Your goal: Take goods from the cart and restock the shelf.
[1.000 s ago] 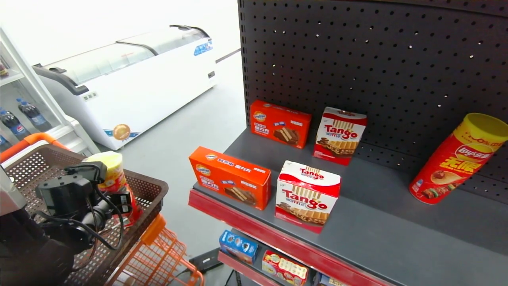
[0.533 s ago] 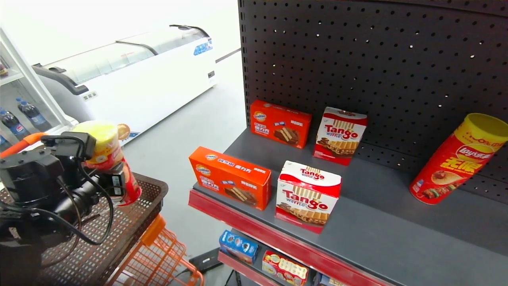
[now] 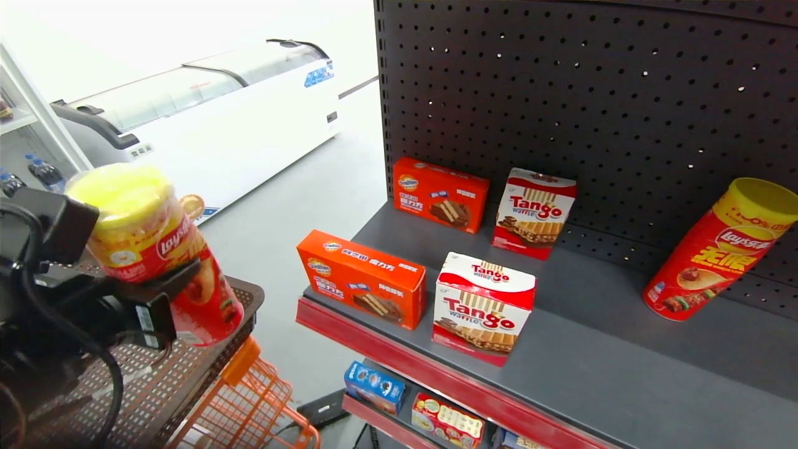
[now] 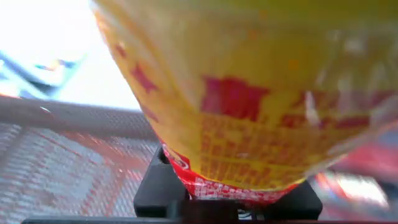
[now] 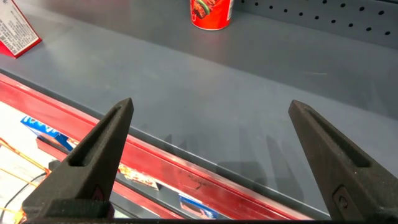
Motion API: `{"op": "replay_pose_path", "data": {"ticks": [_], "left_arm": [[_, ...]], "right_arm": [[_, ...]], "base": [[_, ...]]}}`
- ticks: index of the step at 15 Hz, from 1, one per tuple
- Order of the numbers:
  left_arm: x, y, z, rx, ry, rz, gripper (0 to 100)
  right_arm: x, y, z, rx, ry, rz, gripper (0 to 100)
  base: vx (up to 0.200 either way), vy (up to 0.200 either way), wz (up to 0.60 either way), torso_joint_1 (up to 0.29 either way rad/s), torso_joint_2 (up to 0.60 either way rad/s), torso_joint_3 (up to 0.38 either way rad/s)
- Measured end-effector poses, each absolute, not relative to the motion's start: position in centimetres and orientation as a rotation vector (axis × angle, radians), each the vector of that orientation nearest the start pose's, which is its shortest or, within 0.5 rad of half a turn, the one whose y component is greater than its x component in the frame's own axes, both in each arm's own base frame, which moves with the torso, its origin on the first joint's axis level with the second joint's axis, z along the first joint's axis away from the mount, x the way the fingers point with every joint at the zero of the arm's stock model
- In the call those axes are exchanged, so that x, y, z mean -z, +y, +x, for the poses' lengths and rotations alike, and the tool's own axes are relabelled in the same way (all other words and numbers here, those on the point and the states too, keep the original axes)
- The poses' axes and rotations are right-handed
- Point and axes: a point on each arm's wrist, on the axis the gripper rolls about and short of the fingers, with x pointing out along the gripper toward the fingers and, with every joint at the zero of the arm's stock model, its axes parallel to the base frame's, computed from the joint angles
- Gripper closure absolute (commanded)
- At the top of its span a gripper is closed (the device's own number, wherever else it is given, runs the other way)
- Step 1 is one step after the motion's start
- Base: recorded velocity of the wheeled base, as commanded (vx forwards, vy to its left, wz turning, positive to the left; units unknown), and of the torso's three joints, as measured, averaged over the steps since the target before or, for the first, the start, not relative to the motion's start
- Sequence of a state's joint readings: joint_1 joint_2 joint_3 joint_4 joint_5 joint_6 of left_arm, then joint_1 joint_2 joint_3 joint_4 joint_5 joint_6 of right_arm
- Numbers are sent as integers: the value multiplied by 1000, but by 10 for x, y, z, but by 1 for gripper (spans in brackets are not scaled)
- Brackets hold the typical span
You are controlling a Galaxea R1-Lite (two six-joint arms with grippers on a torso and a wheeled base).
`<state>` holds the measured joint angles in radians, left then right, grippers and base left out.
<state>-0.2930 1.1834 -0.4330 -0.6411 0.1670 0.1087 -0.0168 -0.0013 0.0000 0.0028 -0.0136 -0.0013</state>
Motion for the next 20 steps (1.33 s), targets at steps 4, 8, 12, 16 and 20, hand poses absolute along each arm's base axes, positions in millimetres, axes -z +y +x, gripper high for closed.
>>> {"op": "replay_pose_path", "data": {"ticks": [4,8,12,16,20], "left_arm": [[-205,-55,122,366,165,112,100],[-215,-73,117,542,76,85,100],[-210,-93,116,692,90,34,100],[-199,-101,110,807,133,48,100],[-200,-108,108,915,112,37,100]], "right_arm": [[-75,0,-23,30,2,-1,0],[-75,0,-23,30,2,-1,0],[-75,0,-23,30,2,-1,0],[-75,0,-23,28,2,-4,0],[-75,0,-23,28,2,-3,0]], "base": [[0,0,0,0,0,0],[0,0,0,0,0,0],[0,0,0,0,0,0],[0,0,0,0,0,0],[0,0,-300,1,1,2]]}}
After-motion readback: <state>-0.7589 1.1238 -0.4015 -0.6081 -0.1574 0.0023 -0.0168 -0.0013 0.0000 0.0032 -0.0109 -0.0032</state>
